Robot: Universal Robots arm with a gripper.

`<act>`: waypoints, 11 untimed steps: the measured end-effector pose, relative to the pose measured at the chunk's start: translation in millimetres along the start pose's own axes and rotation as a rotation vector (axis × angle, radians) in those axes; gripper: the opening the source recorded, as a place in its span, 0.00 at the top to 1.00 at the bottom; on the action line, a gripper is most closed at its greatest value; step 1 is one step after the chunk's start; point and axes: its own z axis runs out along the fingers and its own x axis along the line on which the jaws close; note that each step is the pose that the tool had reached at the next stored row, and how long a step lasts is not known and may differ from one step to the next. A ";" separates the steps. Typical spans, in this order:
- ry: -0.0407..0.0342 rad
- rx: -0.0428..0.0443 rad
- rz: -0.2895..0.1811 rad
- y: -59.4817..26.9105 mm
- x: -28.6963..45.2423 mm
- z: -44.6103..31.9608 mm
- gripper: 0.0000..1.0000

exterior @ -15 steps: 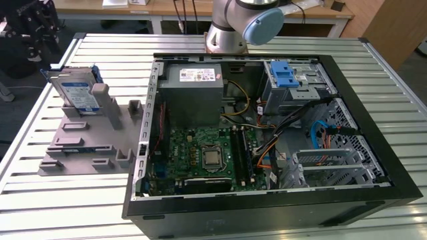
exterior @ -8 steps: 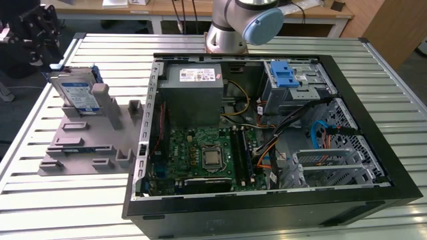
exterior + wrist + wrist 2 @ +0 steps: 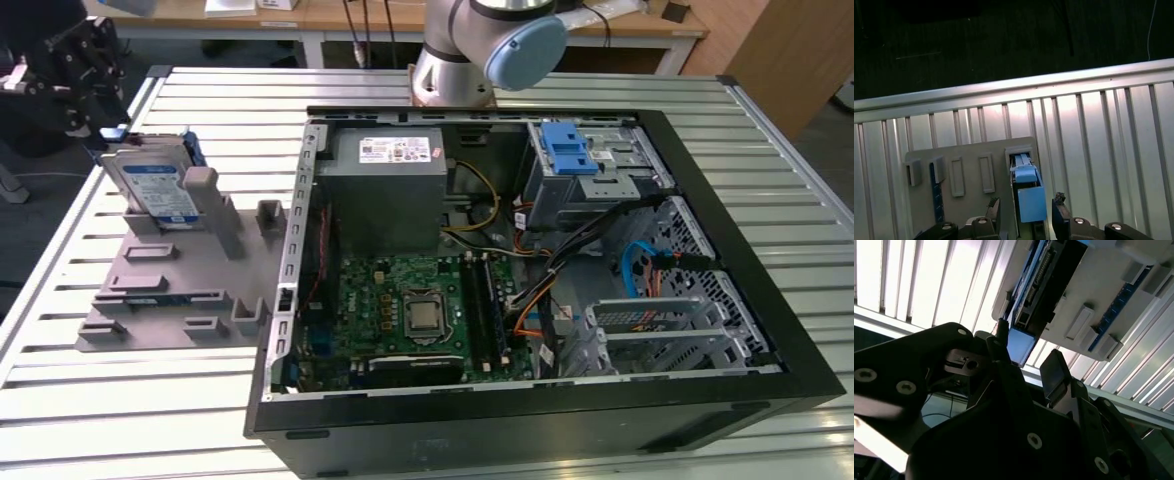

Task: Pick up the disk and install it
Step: 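Pick up the disk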

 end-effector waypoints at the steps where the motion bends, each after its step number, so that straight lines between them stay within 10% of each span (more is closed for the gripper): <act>1: 0.0001 -0.0001 0.000 0.1 -0.1 1.4 0.47; 11: 0.0007 0.0001 -0.028 0.6 -0.2 17.0 0.47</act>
